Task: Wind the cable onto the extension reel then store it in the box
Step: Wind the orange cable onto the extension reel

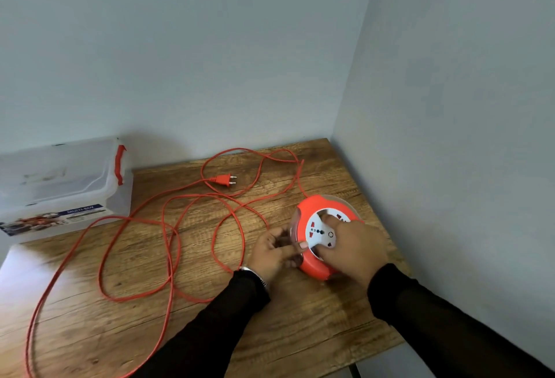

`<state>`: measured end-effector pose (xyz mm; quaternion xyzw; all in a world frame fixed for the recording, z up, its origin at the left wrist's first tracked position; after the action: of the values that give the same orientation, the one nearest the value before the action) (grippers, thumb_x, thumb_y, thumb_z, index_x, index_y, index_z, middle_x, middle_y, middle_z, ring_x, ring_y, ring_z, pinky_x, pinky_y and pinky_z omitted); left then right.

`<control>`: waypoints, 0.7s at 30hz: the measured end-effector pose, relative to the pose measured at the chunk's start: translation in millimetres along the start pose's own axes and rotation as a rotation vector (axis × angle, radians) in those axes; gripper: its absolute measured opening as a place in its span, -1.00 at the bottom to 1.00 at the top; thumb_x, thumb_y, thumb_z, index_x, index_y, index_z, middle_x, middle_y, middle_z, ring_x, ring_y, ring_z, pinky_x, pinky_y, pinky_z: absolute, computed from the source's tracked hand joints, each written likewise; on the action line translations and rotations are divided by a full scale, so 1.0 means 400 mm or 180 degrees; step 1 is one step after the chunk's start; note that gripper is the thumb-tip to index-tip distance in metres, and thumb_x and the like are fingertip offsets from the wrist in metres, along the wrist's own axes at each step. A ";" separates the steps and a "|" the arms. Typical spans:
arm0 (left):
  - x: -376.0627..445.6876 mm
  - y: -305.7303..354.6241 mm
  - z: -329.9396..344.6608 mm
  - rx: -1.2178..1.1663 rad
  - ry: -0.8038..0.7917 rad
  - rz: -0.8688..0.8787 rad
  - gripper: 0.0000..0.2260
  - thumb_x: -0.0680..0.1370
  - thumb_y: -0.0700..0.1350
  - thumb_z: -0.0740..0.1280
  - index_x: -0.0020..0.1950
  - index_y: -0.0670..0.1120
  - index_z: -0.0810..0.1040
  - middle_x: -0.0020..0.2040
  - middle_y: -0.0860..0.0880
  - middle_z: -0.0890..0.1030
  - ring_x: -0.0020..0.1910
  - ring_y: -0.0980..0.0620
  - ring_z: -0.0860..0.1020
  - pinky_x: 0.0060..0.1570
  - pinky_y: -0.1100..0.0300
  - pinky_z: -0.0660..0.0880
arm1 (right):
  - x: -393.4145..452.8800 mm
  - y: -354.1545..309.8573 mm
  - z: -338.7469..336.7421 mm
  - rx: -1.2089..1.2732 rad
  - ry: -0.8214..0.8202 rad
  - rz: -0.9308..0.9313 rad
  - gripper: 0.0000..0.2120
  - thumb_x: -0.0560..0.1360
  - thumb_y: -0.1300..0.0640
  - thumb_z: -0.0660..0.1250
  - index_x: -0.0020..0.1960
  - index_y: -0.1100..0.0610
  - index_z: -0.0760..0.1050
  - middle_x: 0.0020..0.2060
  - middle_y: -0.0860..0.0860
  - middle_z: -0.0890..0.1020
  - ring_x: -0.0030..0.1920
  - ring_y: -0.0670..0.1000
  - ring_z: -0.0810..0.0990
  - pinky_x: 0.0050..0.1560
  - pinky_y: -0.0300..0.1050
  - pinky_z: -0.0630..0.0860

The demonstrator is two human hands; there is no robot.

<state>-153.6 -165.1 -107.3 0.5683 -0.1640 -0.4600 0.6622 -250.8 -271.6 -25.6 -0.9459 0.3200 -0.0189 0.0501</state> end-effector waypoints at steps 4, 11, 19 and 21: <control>-0.010 -0.005 -0.014 0.0003 0.0022 0.0176 -0.77 0.39 -0.38 0.44 -0.04 -0.11 0.61 -0.31 0.00 0.66 -0.43 0.09 0.57 -0.44 0.26 0.53 | -0.019 0.020 0.030 0.0981 -0.0212 0.0895 -0.33 0.34 -0.31 0.30 0.40 -0.12 0.31 0.18 -0.04 0.60 0.15 0.07 0.56 -0.02 -0.10 0.49; -0.010 -0.004 -0.028 0.0035 0.0118 0.0291 -0.78 0.39 -0.39 0.44 -0.07 -0.11 0.61 -0.29 0.04 0.69 -0.39 0.11 0.60 -0.44 0.26 0.56 | -0.042 -0.002 0.112 0.4033 -0.0779 0.2392 -0.69 0.52 0.18 0.28 0.23 0.25 0.45 -0.15 0.16 0.63 -0.38 -0.04 0.59 -0.50 -0.32 0.39; -0.007 0.000 -0.034 0.0163 0.0112 0.0451 -0.80 0.41 -0.42 0.40 -0.10 -0.15 0.58 -0.34 0.05 0.64 -0.42 0.11 0.59 -0.45 0.25 0.56 | -0.083 -0.059 0.122 0.5177 -0.1386 0.2553 -0.83 0.56 0.27 0.15 -0.12 0.23 0.51 -0.30 0.09 0.66 -0.36 -0.08 0.60 -0.38 -0.26 0.37; -0.007 -0.002 -0.035 0.0149 0.0136 0.0458 -0.81 0.40 -0.40 0.42 -0.08 -0.16 0.59 -0.32 0.04 0.64 -0.42 0.09 0.58 -0.45 0.24 0.55 | -0.083 -0.017 0.107 0.4325 -0.1299 0.2104 -0.88 0.53 0.19 0.27 -0.12 0.19 0.54 -0.28 0.06 0.68 -0.39 -0.09 0.56 -0.41 -0.24 0.38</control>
<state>-144.9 -154.4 -111.5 0.5800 -0.2008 -0.3951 0.6835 -270.0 -242.4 -67.6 -0.5483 0.4878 -0.0205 0.6790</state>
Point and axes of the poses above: each hand's wrist, its own x-axis towards the middle knuckle, its own z-axis out of the palm, y = z × x, the point moved 8 cm from there along x, towards the middle knuckle
